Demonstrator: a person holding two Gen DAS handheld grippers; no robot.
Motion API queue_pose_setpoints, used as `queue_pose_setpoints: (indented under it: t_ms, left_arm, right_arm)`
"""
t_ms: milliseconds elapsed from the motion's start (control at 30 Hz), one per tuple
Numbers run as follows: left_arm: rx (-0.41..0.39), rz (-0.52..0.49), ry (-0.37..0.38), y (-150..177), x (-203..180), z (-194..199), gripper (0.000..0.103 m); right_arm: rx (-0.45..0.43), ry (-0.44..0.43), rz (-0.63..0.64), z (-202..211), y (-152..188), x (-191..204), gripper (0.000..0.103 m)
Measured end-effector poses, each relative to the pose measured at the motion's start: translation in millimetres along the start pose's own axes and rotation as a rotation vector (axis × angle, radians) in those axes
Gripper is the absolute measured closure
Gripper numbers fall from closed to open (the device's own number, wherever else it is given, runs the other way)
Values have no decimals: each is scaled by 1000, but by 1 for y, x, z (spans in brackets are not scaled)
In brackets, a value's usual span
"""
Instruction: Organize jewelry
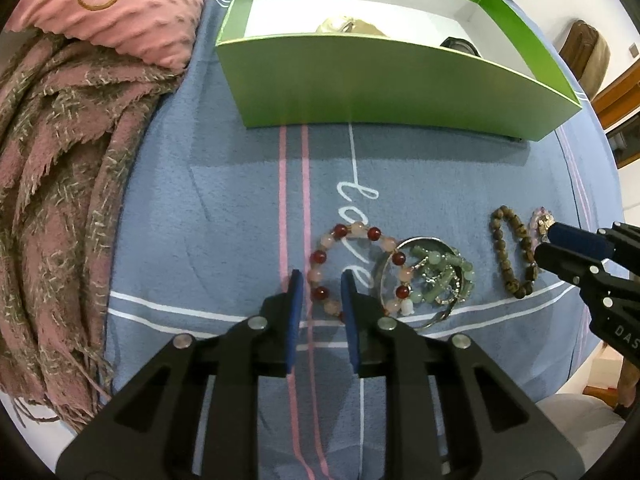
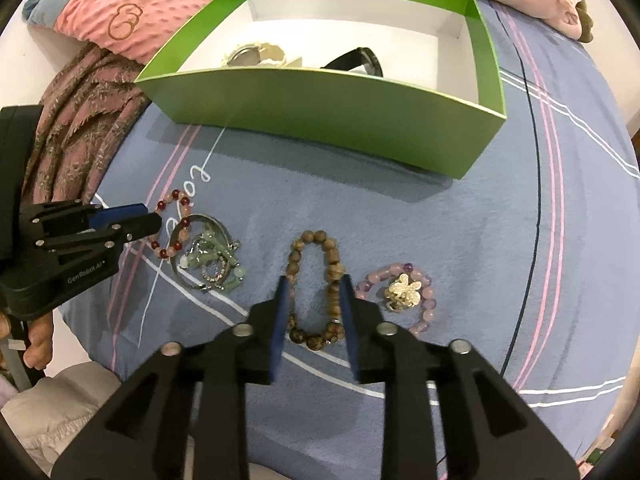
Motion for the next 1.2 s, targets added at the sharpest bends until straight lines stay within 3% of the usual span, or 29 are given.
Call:
queue_pose_setpoints:
  t_ms: [333, 533, 700, 767, 800, 967, 1133, 1200]
  left_arm:
    - [5, -13, 8, -1, 0, -7, 83]
    - [-2, 3, 6, -2, 7, -7, 94]
    - [-1, 16, 20, 0, 14, -7, 95]
    - [0, 16, 20, 0, 15, -7, 95]
    - [0, 16, 20, 0, 15, -7, 95]
    - [-1, 12, 13, 2, 18, -6, 94]
    - [-9, -22, -11, 1, 7, -7, 87]
    - [-9, -29, -19, 2, 6, -6, 87]
  right_arm:
    - [28, 60, 19, -12, 0, 0, 75]
    - [42, 101, 51, -22, -2, 6, 75]
    - [59, 101, 59, -29, -2, 9, 76]
    - [59, 88, 63, -31, -3, 12, 93]
    - [58, 82, 62, -31, -3, 13, 96]
    - [41, 49, 50, -27, -6, 15, 96]
    - [38, 26, 27, -22, -7, 5, 95]
    - [34, 29, 8, -17, -7, -3, 84]
Point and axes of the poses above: each gripper's, at about its wrist camera, not at the fingertips, and z roughly against the way its jaws point, x to its left, y to its underside, the point moved 5 cm from there along -z, roughly the way its jaws point, and after that the axes turned 9 degrees about -y, right-handed, at the moved point
